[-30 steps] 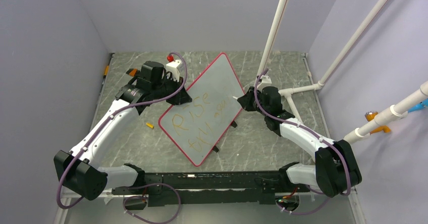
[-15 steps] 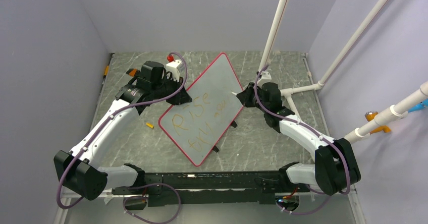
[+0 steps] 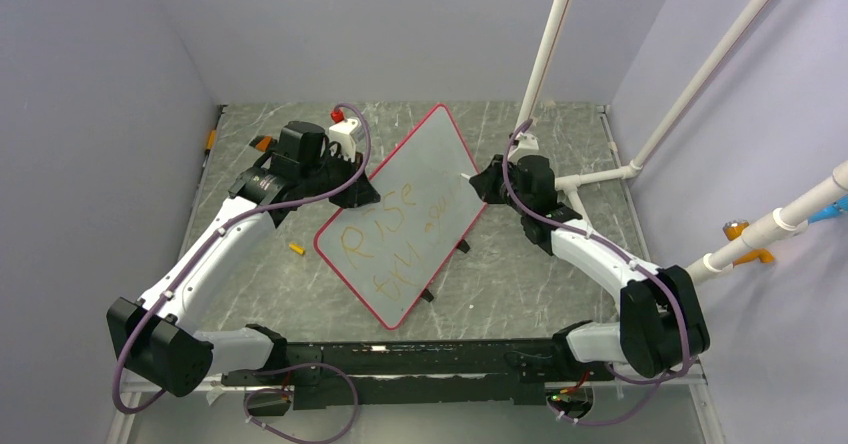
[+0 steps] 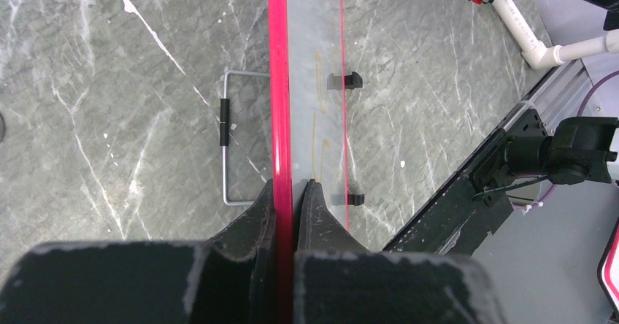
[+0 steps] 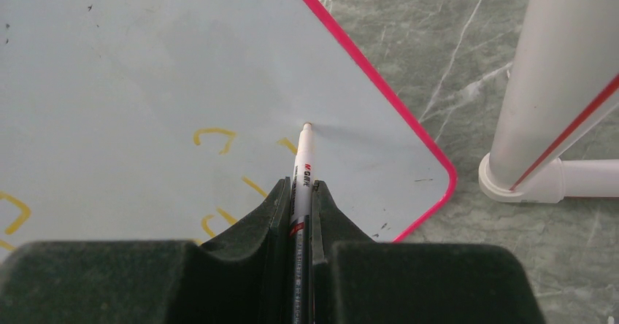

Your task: Write a sentence on the whiteboard

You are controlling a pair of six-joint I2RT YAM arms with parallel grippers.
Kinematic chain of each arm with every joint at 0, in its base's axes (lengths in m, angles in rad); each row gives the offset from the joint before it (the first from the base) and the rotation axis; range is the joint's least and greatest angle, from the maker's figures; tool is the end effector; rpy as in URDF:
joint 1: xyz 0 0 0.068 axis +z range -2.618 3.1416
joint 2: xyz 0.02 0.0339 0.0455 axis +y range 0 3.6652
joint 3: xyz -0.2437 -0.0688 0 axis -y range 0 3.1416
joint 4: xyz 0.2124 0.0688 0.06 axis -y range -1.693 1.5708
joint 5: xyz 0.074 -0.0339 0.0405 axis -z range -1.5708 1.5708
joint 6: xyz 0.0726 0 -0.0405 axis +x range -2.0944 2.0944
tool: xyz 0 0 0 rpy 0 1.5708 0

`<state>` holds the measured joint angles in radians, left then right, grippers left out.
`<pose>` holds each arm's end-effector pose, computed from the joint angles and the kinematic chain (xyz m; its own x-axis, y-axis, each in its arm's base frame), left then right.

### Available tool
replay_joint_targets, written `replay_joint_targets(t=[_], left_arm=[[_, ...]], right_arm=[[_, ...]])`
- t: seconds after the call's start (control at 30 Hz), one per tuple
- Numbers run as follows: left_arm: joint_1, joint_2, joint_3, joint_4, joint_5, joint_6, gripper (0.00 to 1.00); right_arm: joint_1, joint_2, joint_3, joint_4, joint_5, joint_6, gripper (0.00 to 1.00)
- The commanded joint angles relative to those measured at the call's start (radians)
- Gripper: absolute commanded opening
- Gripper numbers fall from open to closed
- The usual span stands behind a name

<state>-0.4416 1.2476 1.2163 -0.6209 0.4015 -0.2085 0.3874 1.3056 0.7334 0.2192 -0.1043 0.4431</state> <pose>0.2308 -0.1405 0.3124 -0.6764 0.1090 -0.7284 0.5460 0.7380 -0.3966 0.2790 0.1220 0.2336 -0.4891 0.2610 -0.8323 -0.2839 0.8546 0.4348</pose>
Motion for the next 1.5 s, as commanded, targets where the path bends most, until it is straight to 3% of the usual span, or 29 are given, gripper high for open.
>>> replay_joint_targets(t=[0.0,1.47], left_arm=[[-0.003,0.040,-0.044,-0.104,-0.231,0.282,0.00],[-0.003,0.035,-0.044,-0.105,-0.237,0.283,0.00]], right_arm=[[0.005,0.025,0.045,0.010,-0.010,0.017,0.00],[-0.001,0.006,-0.061,-0.043,-0.028,0.017,0.00]])
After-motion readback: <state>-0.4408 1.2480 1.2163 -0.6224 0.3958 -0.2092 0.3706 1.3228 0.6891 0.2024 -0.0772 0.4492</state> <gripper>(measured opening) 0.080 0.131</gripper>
